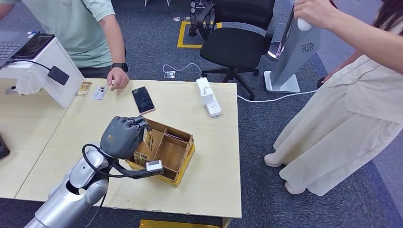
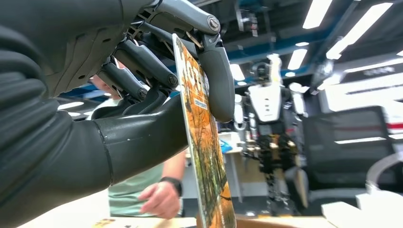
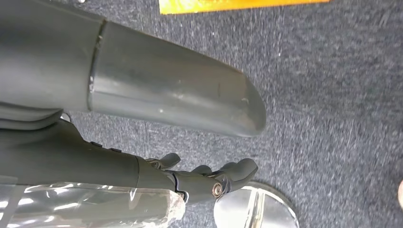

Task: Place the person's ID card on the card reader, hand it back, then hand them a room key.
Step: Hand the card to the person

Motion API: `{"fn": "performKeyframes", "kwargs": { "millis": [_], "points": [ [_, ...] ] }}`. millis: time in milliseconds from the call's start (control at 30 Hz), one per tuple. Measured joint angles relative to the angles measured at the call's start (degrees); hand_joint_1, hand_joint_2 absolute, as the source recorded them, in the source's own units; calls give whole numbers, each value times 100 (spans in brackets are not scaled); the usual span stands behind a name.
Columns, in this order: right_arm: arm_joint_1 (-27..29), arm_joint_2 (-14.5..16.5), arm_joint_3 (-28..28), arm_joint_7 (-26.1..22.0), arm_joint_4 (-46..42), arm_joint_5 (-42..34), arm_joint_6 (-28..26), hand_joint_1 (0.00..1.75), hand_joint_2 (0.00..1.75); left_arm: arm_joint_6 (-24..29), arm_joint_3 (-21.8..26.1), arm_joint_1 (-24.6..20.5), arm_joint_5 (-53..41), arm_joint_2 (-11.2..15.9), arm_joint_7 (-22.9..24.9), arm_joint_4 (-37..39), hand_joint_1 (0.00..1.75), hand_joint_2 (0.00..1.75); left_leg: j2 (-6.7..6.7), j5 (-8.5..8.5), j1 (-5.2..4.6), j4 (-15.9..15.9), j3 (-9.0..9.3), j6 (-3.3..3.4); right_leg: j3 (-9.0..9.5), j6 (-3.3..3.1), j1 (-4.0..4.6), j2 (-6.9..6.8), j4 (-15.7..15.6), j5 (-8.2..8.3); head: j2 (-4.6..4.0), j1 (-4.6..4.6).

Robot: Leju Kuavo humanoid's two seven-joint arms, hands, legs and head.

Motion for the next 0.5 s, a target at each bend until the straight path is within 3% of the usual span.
{"fn": "performKeyframes", "kwargs": {
  "millis": [500],
  "points": [
    [6,50,31,-38,77,-39,2,0,0,348,652,-519,-75,-267,210,918,175,175,1,1,0,0,0,0,0,0,0,1,0,1,0,3]
  ]
}}
